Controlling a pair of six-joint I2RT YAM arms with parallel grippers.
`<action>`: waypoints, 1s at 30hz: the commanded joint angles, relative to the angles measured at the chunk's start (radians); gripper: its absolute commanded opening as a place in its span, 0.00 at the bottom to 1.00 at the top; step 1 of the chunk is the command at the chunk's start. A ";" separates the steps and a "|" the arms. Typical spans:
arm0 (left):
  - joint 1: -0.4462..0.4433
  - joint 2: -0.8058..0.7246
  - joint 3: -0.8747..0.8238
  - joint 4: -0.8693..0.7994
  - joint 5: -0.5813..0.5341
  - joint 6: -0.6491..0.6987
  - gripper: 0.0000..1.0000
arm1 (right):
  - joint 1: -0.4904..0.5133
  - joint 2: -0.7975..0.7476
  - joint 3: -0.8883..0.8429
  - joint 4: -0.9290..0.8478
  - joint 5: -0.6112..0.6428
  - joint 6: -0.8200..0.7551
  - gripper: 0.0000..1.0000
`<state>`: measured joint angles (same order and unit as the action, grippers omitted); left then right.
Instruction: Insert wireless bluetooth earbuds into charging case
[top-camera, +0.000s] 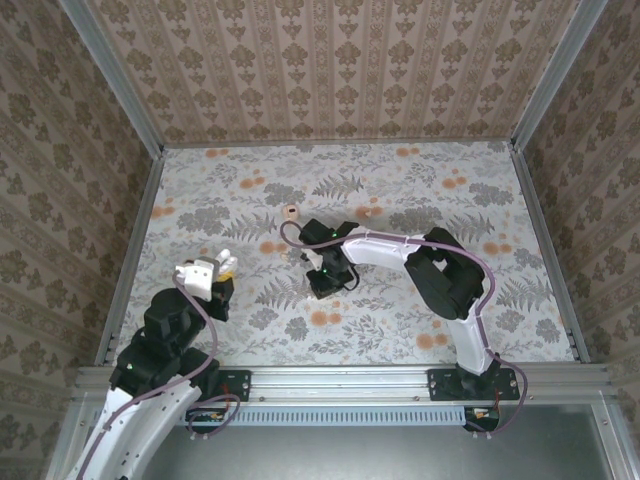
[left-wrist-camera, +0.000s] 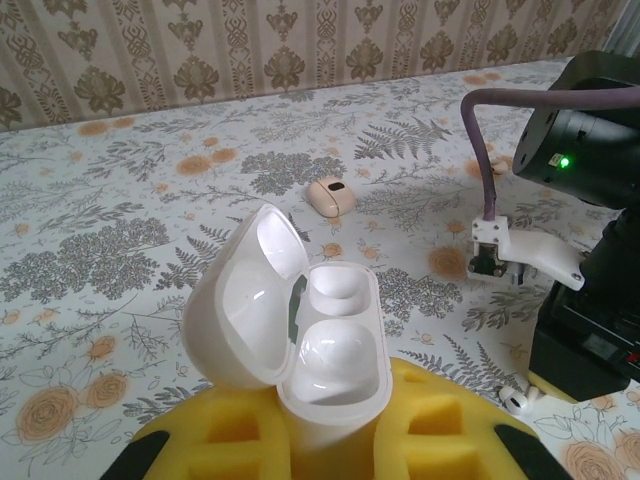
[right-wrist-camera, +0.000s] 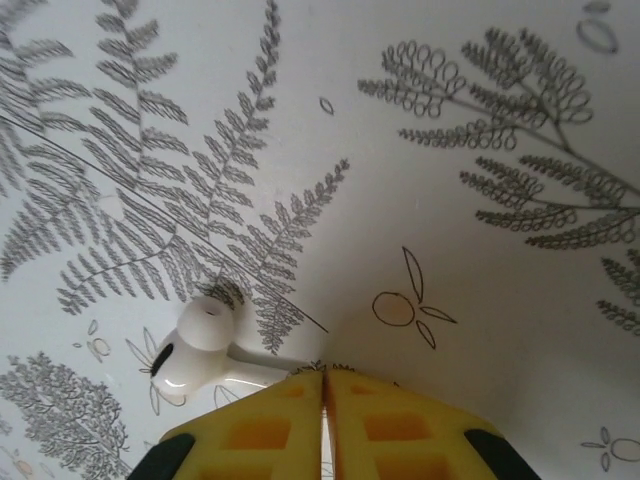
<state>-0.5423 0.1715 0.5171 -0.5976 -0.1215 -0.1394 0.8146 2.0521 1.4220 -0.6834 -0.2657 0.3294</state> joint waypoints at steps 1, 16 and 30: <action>-0.001 0.007 -0.007 0.033 0.018 -0.024 0.00 | 0.016 -0.006 -0.059 0.020 -0.054 0.039 0.10; -0.001 0.011 -0.003 0.037 0.031 -0.052 0.00 | 0.076 -0.057 -0.100 0.076 -0.113 0.065 0.10; -0.001 0.012 -0.005 0.040 0.025 -0.048 0.00 | 0.061 -0.175 -0.089 0.018 -0.079 0.082 0.11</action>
<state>-0.5423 0.1776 0.5171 -0.5900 -0.1013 -0.1738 0.8989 1.9549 1.3285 -0.6350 -0.3706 0.3939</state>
